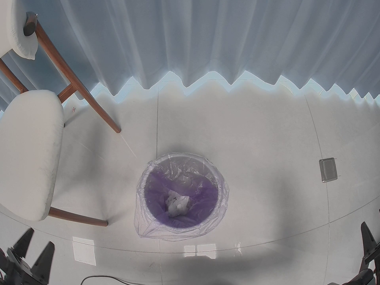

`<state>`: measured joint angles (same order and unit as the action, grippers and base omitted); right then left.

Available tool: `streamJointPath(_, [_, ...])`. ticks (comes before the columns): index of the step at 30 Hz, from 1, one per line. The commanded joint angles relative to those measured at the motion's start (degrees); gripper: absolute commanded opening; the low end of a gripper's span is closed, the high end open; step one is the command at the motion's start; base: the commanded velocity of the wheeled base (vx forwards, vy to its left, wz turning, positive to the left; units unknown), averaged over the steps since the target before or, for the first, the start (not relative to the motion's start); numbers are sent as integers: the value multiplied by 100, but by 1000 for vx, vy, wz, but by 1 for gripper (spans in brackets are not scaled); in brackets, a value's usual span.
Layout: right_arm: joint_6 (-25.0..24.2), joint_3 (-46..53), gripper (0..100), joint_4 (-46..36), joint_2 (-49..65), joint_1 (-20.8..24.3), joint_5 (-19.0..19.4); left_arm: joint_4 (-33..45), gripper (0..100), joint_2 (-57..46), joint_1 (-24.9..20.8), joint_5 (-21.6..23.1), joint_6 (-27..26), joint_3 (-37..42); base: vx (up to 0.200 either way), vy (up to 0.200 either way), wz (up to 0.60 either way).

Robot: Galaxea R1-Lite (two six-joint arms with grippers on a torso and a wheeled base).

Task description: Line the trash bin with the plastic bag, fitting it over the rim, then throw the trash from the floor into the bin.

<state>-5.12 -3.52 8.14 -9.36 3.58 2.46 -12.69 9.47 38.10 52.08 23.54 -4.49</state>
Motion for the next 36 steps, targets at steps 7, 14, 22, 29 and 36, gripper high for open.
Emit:
streamJointPath(7, [125, 344, 100, -559, 927, -376, 325, 698, 100, -569, -663, 3792, 3579, -1028, 0, 0, 0])
streamJointPath(14, [-490, 352, 100, -410, 927, -376, 422, 399, 100, 1127, -2843, 3739, 4589, -1889, 0, 0, 0])
streamJointPath(22, [-2327, 352, 100, -243, 927, -367, 387, 197, 100, -947, -3810, 3766, 5328, -922, 0, 0, 0])
streamJointPath(29, [-7011, 352, 100, -384, 927, -367, 395, -1201, 100, -947, -3801, 2087, 2832, 431, 0, 0, 0])
streamJointPath(36, [-7969, 344, 100, -463, 927, -367, 1828, -999, 100, -947, -3801, 1428, 2418, 431, 0, 0, 0])
